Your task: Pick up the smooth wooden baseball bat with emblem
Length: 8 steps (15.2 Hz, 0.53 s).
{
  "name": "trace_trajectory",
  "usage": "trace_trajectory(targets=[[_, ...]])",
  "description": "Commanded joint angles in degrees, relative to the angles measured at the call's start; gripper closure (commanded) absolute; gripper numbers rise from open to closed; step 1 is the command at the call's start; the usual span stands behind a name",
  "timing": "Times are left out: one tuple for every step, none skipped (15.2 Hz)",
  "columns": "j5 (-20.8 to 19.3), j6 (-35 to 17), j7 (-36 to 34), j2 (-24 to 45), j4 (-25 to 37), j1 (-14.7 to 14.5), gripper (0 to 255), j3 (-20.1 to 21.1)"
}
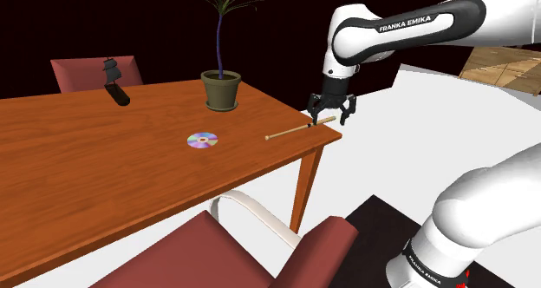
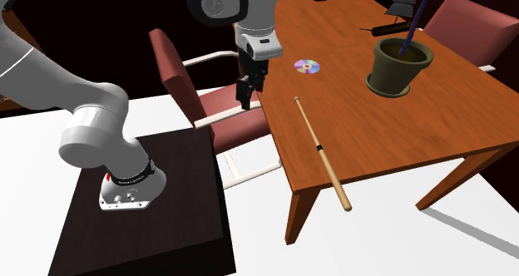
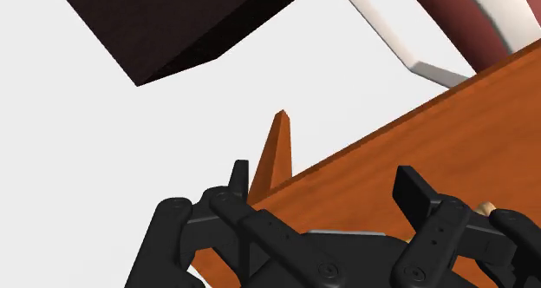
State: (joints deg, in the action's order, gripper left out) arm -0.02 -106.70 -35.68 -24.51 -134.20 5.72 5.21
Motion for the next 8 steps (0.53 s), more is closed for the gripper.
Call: trace_trajectory(targets=[[0.3,-2.9,-5.8,4.0,1.8,1.4,0,0.7],[0.3,-4.2,-8.4,6.0,2.9,2.0,0,0.9],[0.3,-5.5,-11.1,8.0,4.0,2.7,0,1.0],[0.2,-6.7,-13.7,9.9,5.1,3.3,0,1.1],[0.1,-7.8,-16.3,11.9,6.3,3.9,0,1.1],[0.0,-8.8,-18.8,13.7,7.4,4.5,0,1.1],[-0.2,-9.9,-21.4,15.6,8.6,5.0,0,1.0],[-0.4,-10.8,-23.9,17.4,9.8,5.6,0,0.9]])
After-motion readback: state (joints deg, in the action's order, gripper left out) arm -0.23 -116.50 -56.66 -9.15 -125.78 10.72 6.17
